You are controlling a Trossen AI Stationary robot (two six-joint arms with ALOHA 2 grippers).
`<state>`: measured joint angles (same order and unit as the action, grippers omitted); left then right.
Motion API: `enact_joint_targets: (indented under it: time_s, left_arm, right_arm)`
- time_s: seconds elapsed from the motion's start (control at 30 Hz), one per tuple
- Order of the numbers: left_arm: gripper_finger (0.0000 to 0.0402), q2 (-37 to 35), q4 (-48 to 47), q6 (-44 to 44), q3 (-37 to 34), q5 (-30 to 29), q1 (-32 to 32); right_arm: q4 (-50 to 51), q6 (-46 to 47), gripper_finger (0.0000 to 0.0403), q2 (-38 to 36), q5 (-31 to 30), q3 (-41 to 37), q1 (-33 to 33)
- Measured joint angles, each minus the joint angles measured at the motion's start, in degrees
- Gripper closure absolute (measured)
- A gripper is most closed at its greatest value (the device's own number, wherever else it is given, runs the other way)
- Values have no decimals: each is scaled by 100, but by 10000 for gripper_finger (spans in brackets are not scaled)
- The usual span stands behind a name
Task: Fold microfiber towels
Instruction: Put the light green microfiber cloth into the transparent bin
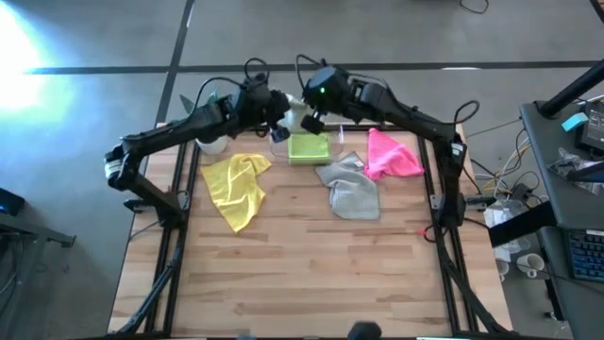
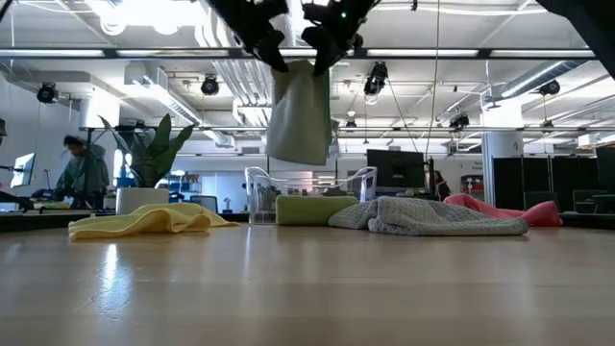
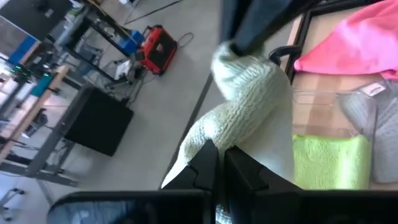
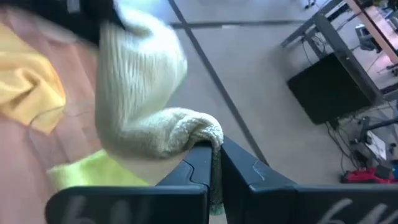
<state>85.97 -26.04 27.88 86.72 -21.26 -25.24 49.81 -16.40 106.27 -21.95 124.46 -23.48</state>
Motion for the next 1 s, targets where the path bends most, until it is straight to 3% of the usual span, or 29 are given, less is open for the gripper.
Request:
enact_joint_targets:
  time_s: [0.4, 0.77, 1.0]
  left_arm:
    - [401, 978, 1402, 310, -7, 121, -698]
    - [401, 1483, 2563, 313, -7, 128, -1220]
    - [401, 1589, 2332, 301, -7, 148, -1315]
  right_arm:
    - [-486, -772, 394, 550, 148, -13, -1004]
    - [-1537, -1243, 394, 785, 703, -15, -1685]
    - [-1198, -1362, 394, 834, 1281, -66, -1819]
